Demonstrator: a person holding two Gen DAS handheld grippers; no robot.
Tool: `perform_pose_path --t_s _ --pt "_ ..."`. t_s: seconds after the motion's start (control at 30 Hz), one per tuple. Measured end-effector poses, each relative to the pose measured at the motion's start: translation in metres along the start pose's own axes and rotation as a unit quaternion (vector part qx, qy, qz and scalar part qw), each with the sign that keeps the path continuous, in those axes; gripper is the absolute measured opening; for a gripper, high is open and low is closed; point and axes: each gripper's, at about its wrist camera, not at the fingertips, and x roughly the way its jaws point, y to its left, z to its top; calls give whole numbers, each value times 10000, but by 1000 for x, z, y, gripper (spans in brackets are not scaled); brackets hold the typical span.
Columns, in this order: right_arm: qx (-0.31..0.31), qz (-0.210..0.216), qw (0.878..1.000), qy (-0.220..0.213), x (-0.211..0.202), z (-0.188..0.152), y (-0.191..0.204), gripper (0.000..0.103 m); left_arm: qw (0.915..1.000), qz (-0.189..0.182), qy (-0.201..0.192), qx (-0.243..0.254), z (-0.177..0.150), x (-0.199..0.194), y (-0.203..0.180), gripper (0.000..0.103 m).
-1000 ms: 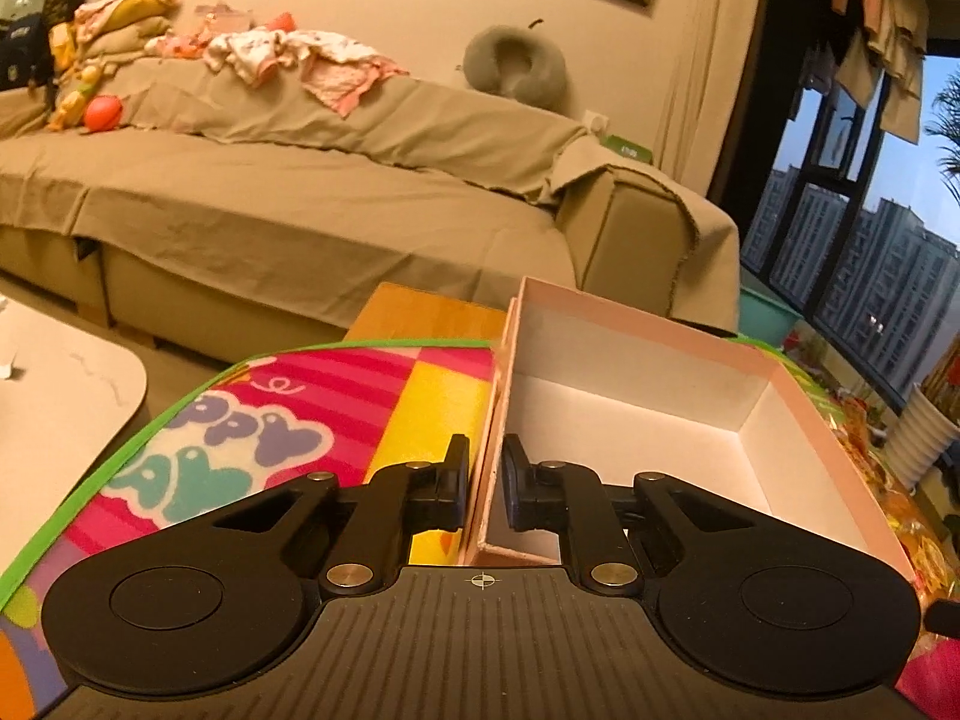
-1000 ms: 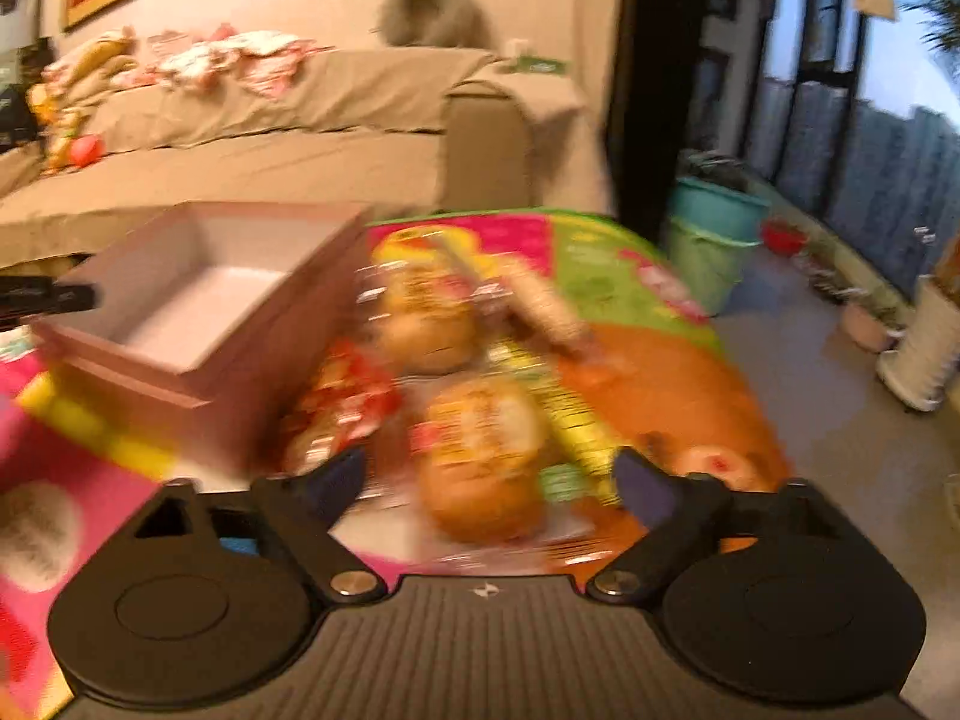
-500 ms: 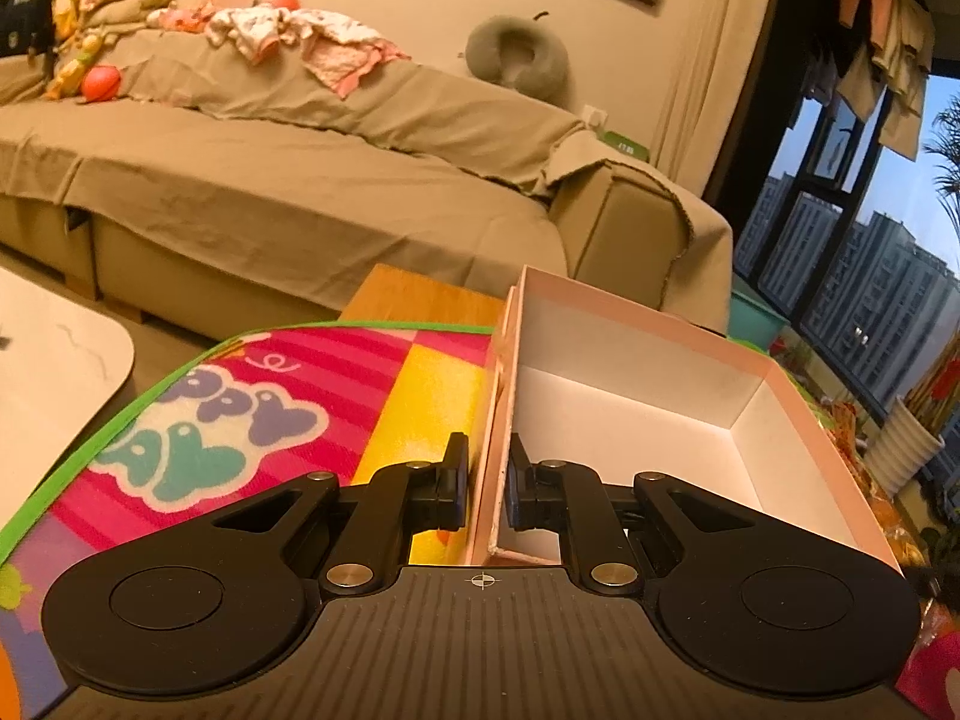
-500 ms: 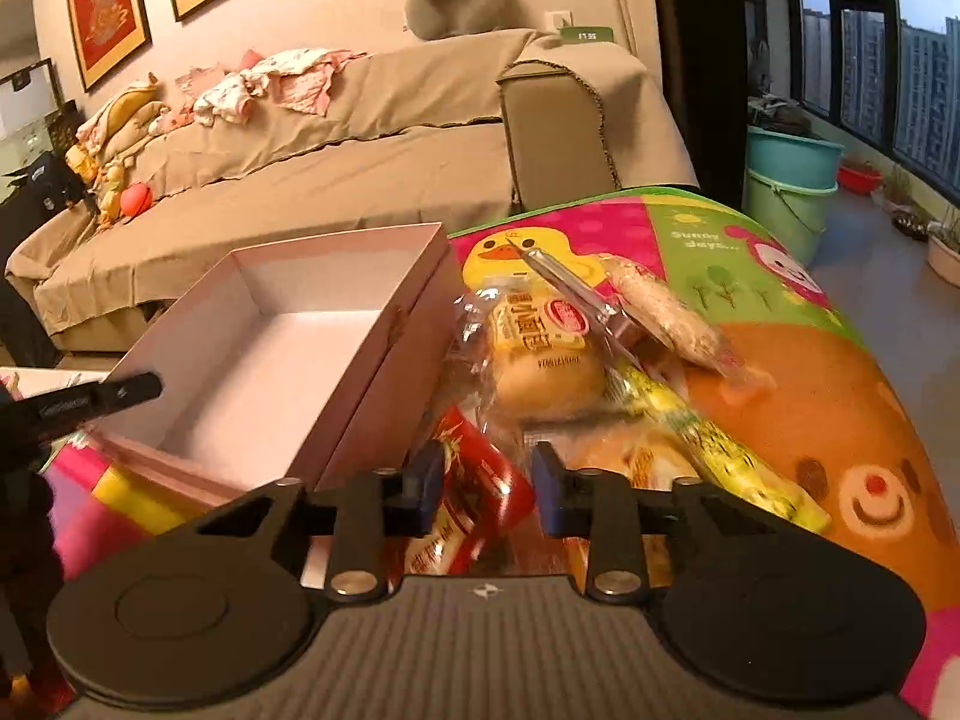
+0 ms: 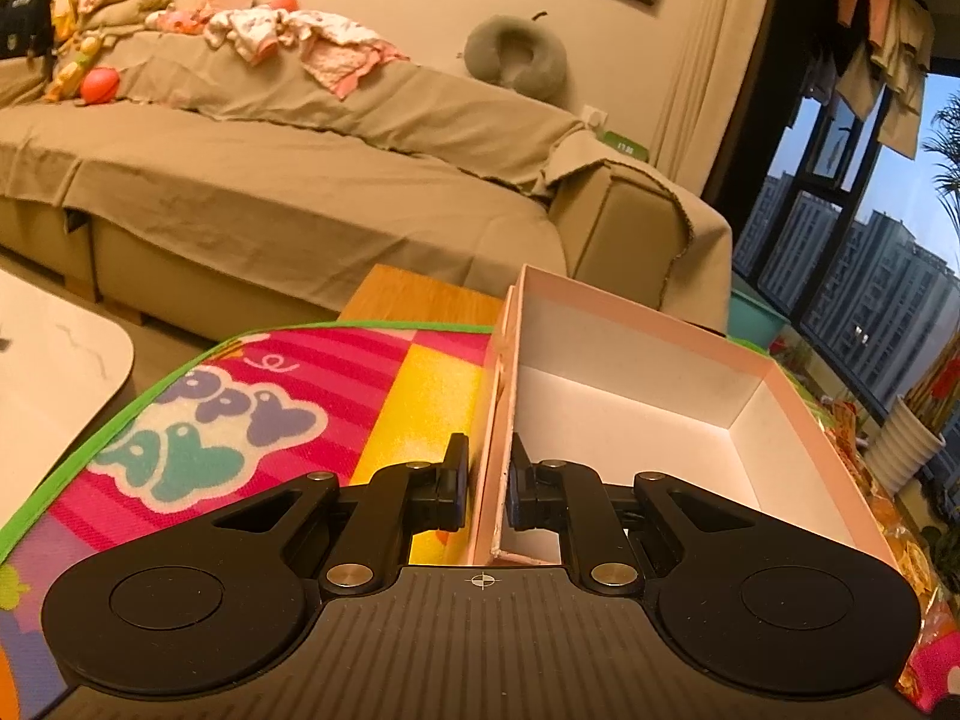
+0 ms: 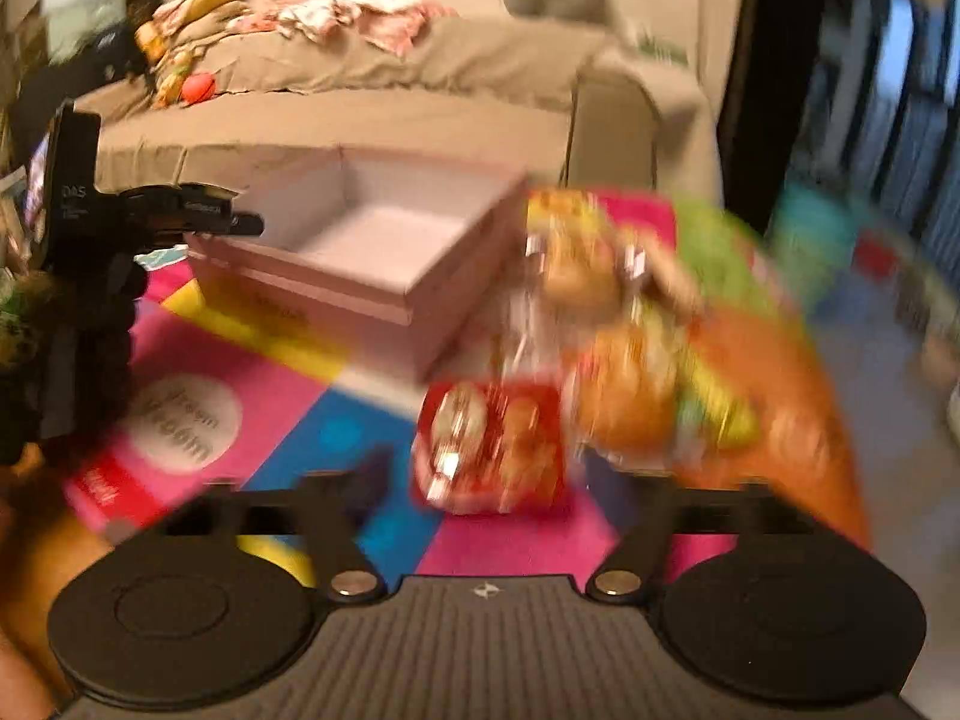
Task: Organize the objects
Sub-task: 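Move the right tool over the red egg-snack packet, then grasp the red packet with the right tool and lift it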
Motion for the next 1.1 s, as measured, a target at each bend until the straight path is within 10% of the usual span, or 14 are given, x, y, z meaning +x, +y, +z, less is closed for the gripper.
perform_pose_path --t_s 0.3,0.5,0.6,0.77,1.1 --pt "125 -16 9984 558 64 14 3 84 10000 6 24 78 0 -1 -1 14" --pt "-33 -47 9973 736 42 14 12 29 9999 19 51 136 1 -2 -3 14" --pt "-123 -19 9965 826 23 18 14 23 9999 -7 68 95 1 -2 -1 14" --pt "-169 -280 9968 733 20 12 11 83 9999 -22 79 79 2 -1 0 14" --pt "115 -14 9968 790 66 3 -11 100 9999 -3 61 133 2 -1 -1 14"
